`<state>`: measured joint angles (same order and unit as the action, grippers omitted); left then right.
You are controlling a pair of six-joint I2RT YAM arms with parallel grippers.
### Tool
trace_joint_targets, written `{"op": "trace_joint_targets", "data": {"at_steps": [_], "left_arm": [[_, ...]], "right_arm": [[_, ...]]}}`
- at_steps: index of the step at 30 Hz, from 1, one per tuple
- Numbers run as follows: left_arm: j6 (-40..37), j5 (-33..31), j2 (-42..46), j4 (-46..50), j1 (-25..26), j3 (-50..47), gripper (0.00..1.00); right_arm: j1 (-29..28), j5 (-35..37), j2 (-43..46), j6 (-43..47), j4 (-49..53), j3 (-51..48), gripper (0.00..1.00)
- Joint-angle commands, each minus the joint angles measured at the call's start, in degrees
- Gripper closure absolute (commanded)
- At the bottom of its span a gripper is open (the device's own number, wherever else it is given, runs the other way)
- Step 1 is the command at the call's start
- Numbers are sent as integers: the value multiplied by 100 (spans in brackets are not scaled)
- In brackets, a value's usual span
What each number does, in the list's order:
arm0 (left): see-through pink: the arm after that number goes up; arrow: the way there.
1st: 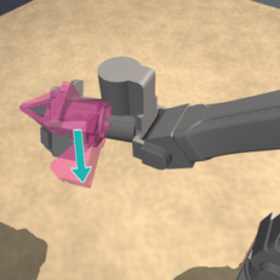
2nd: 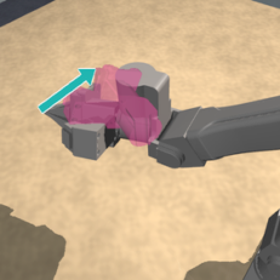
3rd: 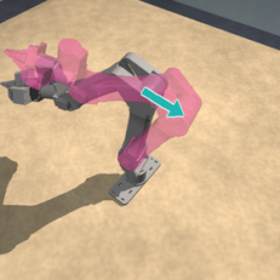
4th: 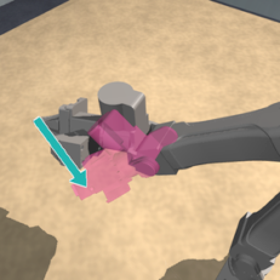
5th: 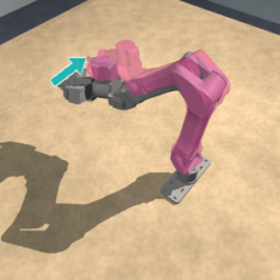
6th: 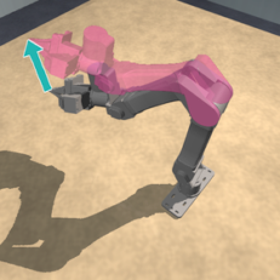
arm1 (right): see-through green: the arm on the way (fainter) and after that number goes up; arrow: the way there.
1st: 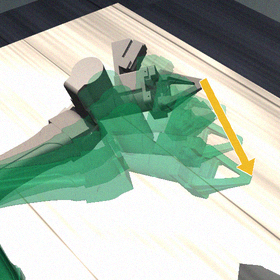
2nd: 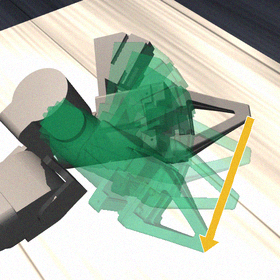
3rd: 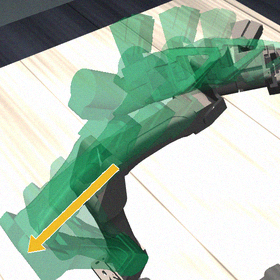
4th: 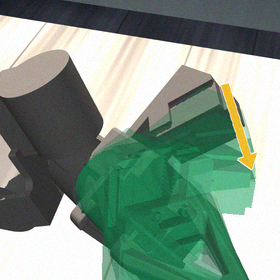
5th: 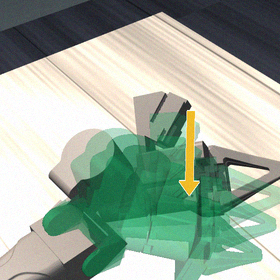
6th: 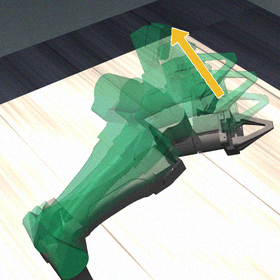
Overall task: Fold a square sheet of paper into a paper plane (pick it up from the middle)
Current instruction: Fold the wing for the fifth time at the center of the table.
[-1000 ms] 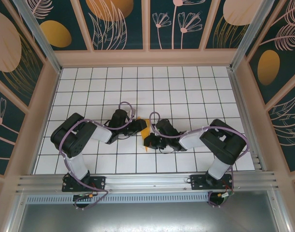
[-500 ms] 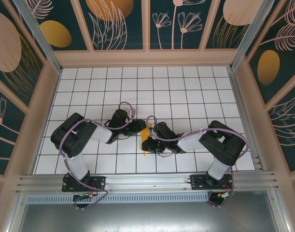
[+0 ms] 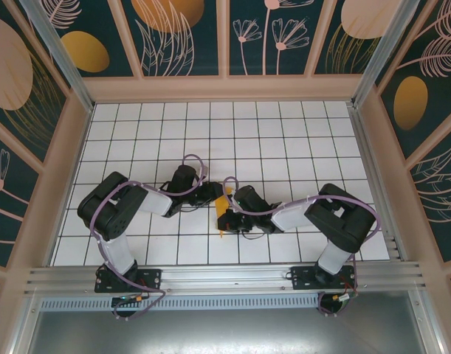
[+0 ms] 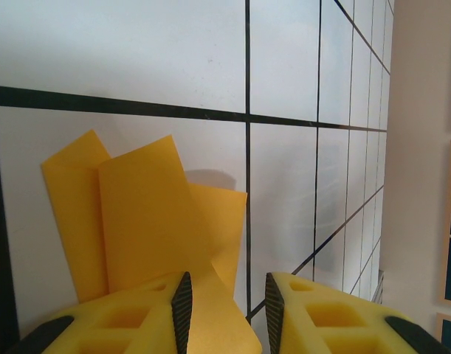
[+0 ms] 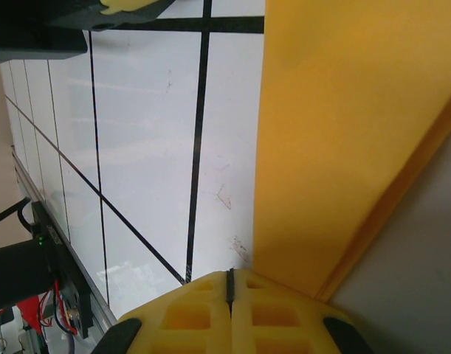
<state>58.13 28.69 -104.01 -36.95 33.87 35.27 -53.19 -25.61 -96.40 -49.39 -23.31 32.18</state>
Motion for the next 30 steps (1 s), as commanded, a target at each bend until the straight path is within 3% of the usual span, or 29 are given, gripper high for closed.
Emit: {"op": "trace_joint_targets", "data": {"at_steps": [1,18,30], "left_arm": [[-197,-385,-299,574,29,-105,64],[-772,-277,1417,1128,30,357,51],[-592,303,619,694,24,375,52]], "right_arm": [[19,7,-120,224,838,-62,96],[299,-78,-247,784,1164,2,97],[351,-94,-366,795,1120,60,97]]}}
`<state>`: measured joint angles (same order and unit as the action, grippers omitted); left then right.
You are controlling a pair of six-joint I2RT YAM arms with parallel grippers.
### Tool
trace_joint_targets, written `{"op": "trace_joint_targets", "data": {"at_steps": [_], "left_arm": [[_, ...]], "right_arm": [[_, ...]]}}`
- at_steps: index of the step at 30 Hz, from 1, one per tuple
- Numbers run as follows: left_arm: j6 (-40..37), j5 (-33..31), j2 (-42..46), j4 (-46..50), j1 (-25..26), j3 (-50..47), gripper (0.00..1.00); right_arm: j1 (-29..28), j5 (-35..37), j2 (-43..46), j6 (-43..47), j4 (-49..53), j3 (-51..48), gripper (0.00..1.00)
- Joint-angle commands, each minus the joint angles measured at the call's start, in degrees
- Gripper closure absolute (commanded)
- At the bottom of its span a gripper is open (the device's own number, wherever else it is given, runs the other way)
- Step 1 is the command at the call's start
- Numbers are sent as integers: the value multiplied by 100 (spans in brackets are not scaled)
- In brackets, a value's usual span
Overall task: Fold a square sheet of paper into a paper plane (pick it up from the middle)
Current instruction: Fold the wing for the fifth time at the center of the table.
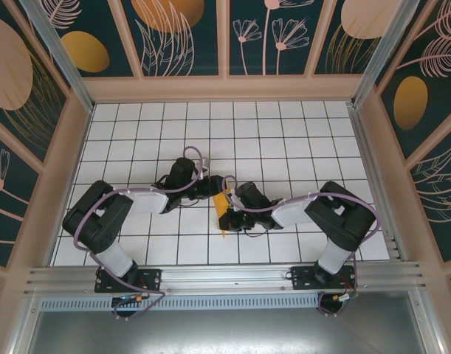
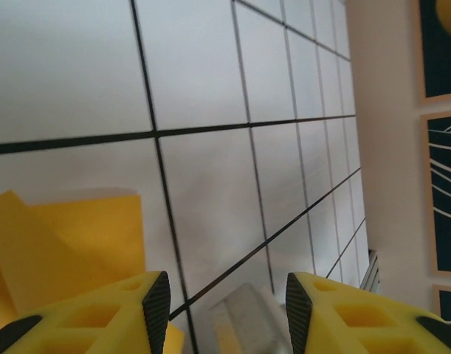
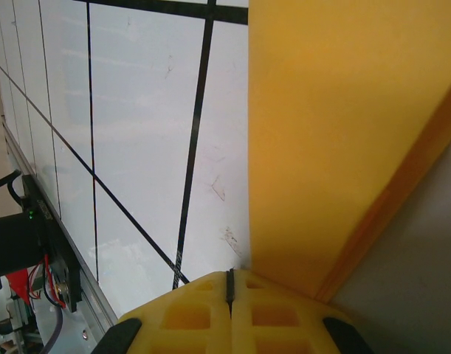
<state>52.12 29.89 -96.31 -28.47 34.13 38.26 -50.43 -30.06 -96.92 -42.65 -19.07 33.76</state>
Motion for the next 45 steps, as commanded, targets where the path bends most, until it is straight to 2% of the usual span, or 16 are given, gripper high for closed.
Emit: {"op": "trace_joint_targets", "data": {"at_steps": [1,7,17,33,41,45], "left_arm": [[30,205,-296,-212,-1,70,52],[-11,-54,-657,-60,-3,177,51],[-76,-1098,-800,837,-107,383,53],[-573,-1544,-1237,1873,-418,1411,51],[-759,-1871,-947,2295,-504,1662,51],[-800,-1729,-421,2302,-506,1607,50]], "right_arm": [[77,352,-333,113,690,-89,97],[68,307,-411,82,641,-89,96],[64,333,-361,110,756,-167,97],[63,299,-358,139,755,-179,97],[83,416,-396,218,858,-57,96],[129,439,-431,296,904,75,96]]}}
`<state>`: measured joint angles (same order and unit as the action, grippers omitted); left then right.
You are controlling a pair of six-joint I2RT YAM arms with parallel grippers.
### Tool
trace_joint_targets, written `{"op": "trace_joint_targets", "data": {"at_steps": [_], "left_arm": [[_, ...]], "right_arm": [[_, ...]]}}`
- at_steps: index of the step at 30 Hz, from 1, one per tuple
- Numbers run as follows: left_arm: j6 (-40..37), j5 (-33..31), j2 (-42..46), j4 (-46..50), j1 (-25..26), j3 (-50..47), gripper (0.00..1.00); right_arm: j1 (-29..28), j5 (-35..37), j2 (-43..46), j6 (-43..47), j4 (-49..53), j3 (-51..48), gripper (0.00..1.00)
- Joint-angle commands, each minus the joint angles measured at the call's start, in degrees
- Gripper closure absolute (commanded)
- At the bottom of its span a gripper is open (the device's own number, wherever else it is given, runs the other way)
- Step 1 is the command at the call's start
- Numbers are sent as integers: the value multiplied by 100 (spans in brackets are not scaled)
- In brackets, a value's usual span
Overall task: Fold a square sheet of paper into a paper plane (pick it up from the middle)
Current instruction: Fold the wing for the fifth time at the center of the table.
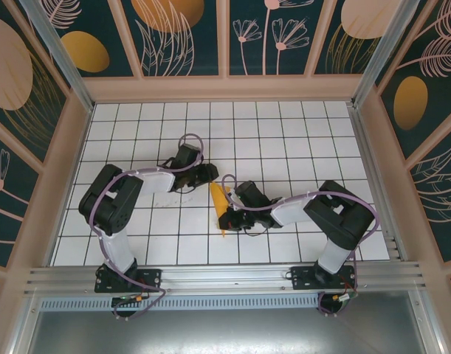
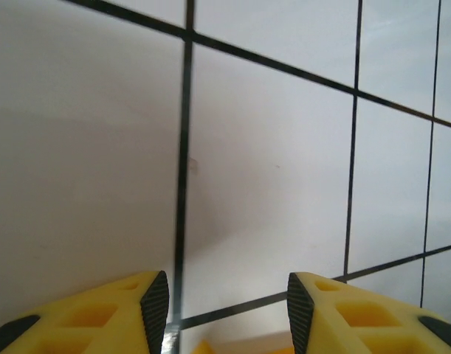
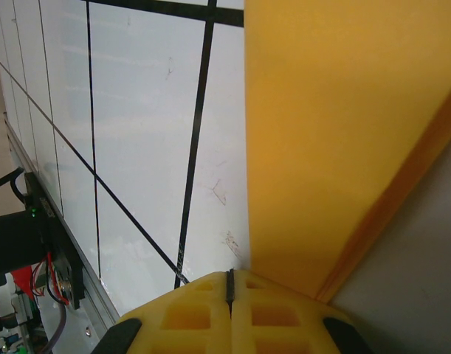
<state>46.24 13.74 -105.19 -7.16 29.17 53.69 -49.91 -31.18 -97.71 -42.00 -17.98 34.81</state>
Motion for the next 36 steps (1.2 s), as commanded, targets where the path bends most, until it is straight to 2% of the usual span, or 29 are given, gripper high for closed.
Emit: {"op": "trace_joint_targets", "data": {"at_steps": [1,6,10,13,20,36], "left_arm": [[-215,-45,613,133,-9,2,51],[235,724,1426,-852,-8,-827,60],[578,1224,1442,-1388,0,-1228,74],[728,1613,1271,-1832,10,-1375,78],[867,2044,733,-2201,110,-1250,79],[795,1804,46,-1900,353,-1091,75]], "right_arm": [[82,574,-352,242,811,1,96],[233,683,-375,348,801,143,96],[348,580,-379,453,697,237,96],[359,443,-431,507,642,306,96],[359,446,-426,431,524,233,96],[354,376,-515,325,392,219,96]]}}
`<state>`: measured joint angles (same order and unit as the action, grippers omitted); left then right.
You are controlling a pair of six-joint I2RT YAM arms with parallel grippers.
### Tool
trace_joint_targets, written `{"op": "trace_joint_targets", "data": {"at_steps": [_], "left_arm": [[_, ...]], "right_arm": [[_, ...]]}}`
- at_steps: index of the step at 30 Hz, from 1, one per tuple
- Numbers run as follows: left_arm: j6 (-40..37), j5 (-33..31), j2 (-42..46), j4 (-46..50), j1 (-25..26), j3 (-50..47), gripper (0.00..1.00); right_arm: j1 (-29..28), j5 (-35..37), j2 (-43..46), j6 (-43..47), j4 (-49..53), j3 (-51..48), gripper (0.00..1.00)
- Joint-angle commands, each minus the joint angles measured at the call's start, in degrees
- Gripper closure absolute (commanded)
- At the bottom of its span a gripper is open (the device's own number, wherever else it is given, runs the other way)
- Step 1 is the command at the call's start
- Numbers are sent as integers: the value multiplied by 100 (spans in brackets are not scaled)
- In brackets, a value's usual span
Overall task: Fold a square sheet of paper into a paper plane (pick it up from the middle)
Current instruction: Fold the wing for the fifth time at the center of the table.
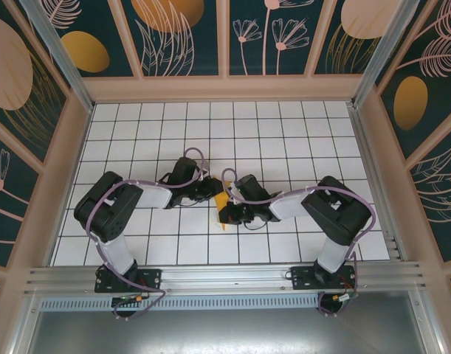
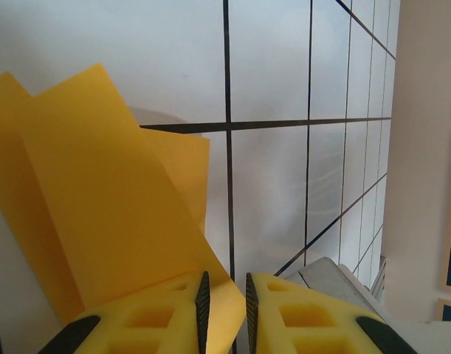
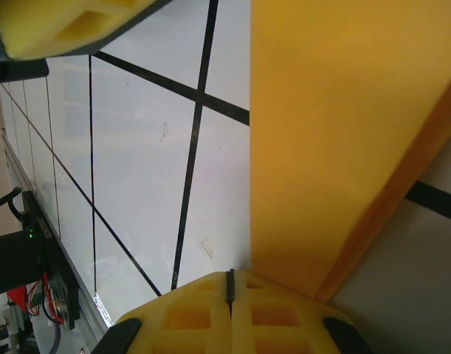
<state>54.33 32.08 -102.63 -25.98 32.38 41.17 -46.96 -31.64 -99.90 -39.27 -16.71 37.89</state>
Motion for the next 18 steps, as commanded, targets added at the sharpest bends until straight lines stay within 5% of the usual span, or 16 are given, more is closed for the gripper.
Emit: {"op": "trace_joint_targets", "data": {"at_steps": [1,18], "left_arm": [[3,-48,-266,-13,38,180,75],[96,-873,-820,570,31,95,86]], "right_arm": [[56,407,-304,59,258,-89,96],[-199,517,-97,-176,291,-419,92]]}}
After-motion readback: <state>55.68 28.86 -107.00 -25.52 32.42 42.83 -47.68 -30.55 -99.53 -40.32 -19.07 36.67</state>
